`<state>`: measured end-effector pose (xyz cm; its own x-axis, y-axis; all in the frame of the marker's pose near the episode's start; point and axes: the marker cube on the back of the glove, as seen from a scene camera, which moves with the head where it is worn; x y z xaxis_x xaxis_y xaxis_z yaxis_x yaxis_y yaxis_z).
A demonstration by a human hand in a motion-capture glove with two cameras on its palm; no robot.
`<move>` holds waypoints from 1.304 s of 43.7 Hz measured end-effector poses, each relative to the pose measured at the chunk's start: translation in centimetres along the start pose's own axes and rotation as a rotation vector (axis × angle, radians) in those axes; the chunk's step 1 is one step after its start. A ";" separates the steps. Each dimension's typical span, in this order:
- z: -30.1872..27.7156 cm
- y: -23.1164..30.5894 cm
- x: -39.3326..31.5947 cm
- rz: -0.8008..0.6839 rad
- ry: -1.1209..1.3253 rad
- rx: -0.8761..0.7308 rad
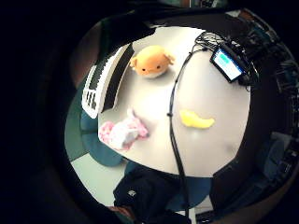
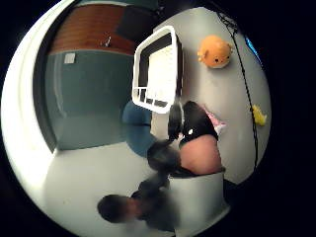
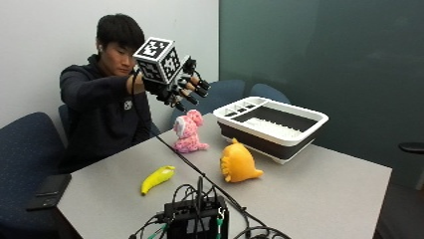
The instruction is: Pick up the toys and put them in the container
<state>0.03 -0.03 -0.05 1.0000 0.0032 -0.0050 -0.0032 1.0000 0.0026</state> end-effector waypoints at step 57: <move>5.6 2.5 18.6 0.376 0.487 -0.219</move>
<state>18.64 2.53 5.51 0.8141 0.3024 -0.4958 -0.4047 0.9077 -0.1107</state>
